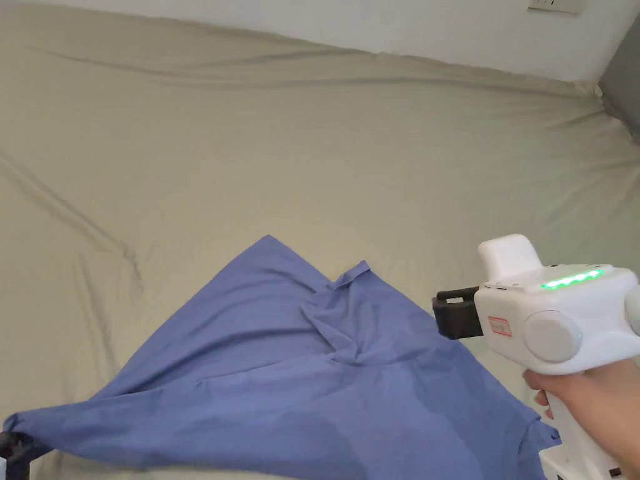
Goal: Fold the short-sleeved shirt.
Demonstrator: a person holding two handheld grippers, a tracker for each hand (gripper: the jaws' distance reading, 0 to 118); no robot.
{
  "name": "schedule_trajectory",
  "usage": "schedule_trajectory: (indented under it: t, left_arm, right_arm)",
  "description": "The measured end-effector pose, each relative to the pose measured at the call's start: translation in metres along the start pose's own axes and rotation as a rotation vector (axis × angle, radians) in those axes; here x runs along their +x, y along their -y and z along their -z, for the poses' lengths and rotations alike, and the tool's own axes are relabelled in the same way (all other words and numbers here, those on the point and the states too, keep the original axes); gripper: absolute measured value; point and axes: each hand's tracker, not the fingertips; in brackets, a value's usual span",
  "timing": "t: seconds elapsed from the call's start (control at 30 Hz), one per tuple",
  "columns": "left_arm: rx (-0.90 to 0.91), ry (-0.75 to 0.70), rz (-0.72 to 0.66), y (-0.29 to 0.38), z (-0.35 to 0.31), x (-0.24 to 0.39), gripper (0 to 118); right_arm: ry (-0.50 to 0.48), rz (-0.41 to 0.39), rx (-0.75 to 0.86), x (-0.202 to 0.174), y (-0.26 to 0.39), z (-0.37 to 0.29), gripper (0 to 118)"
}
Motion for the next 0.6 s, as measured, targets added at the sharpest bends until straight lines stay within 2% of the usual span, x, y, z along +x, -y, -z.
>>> schedule_trajectory:
  t: [0.17,0.3,0.37,0.4,0.43,0.47,0.5,0.53,0.57,0.6]
  left_arm:
    - [-0.019,0.017,-0.027,0.002,-0.01,0.001,3]
    - [-0.037,0.013,-0.038,0.003,-0.007,0.003,3]
    - [-0.049,0.006,-0.032,0.003,-0.005,0.005,3]
    - [-0.051,0.004,-0.026,0.001,-0.003,0.005,3]
    - [-0.053,0.0,-0.022,0.001,-0.003,0.006,3]
    - [-0.053,-0.002,-0.019,0.001,-0.003,0.006,3]
    - [-0.055,-0.003,-0.017,-0.001,-0.003,0.006,3]
    - [-0.053,-0.005,-0.015,-0.002,-0.002,0.007,3]
    - [-0.053,-0.008,-0.013,-0.003,-0.001,0.008,3]
    - [-0.051,-0.009,-0.01,-0.005,-0.001,0.008,3]
  right_arm:
    - [-0.035,-0.007,-0.187,0.011,0.018,0.104,113]
    - [-0.027,0.023,-0.245,0.012,0.03,0.148,113]
    - [-0.073,0.094,-0.242,0.014,0.03,0.153,113]
    - [-0.086,0.115,-0.244,0.016,0.028,0.152,108]
    - [-0.088,0.111,-0.247,0.016,0.028,0.148,91]
    - [-0.177,0.14,-0.231,0.016,0.029,0.145,69]
    - [-0.24,0.164,-0.208,0.015,0.029,0.139,61]
    - [-0.171,0.114,-0.206,0.01,0.028,0.134,45]
    - [-0.198,0.072,-0.199,0.007,0.026,0.131,21]
    - [-0.241,0.069,-0.193,0.004,0.025,0.129,5]
